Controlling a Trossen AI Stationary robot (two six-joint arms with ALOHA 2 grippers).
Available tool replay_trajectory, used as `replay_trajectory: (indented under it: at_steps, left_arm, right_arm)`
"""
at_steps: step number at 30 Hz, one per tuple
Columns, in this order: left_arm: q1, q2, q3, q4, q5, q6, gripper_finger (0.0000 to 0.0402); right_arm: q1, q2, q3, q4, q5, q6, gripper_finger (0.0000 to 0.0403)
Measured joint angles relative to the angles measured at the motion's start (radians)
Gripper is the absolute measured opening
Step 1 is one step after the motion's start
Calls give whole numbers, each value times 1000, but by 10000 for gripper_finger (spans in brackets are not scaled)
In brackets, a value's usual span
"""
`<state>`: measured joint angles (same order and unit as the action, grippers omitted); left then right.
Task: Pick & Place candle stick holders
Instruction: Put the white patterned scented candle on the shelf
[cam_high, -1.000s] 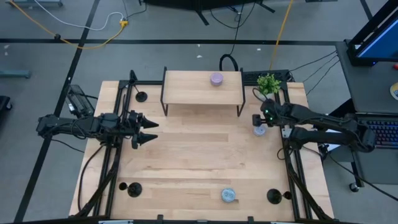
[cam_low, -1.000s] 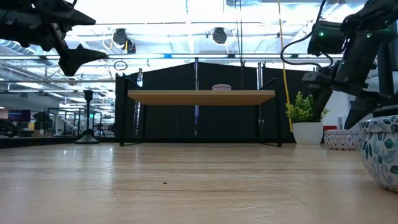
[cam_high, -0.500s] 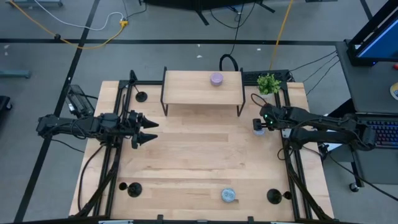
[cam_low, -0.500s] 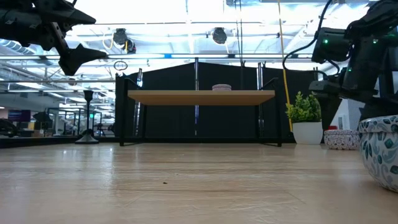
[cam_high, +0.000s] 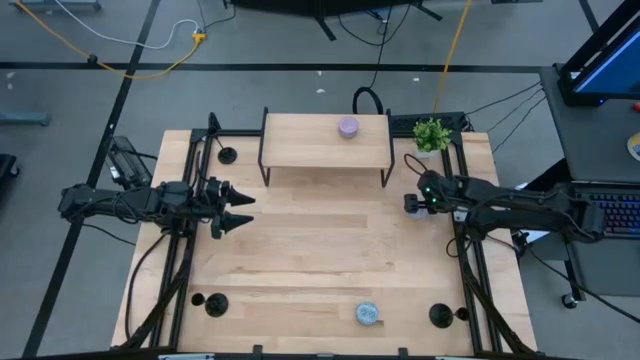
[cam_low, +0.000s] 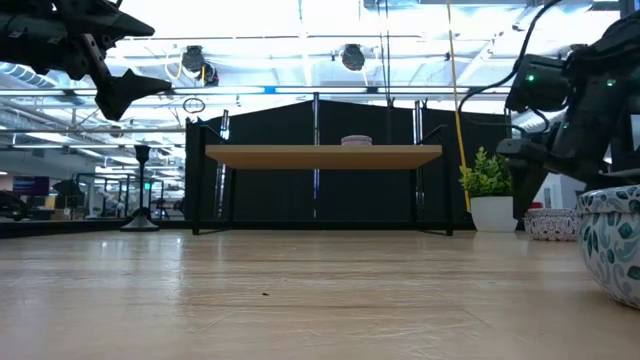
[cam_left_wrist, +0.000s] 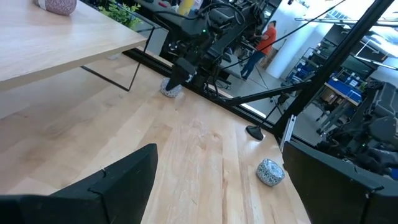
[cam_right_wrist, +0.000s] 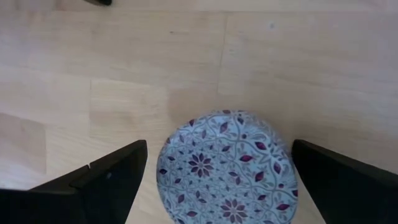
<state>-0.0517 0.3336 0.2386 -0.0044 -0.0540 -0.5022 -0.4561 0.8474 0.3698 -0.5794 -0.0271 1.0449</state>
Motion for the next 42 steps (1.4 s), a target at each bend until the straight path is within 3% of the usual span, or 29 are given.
replay_trajectory:
  at_steps: [21,32,42]
  left_arm:
    - [0,0,0,8,-1,1,351]
    - [0,0,0,8,-1,0,351]
    - [0,0,0,8,-1,8,351]
  right_arm:
    - [0,1,-28,8,-2,7,394]
    - [-1,1,-29,-3,-28,39,339]
    - [-1,2,-29,-72,-51,96,336]
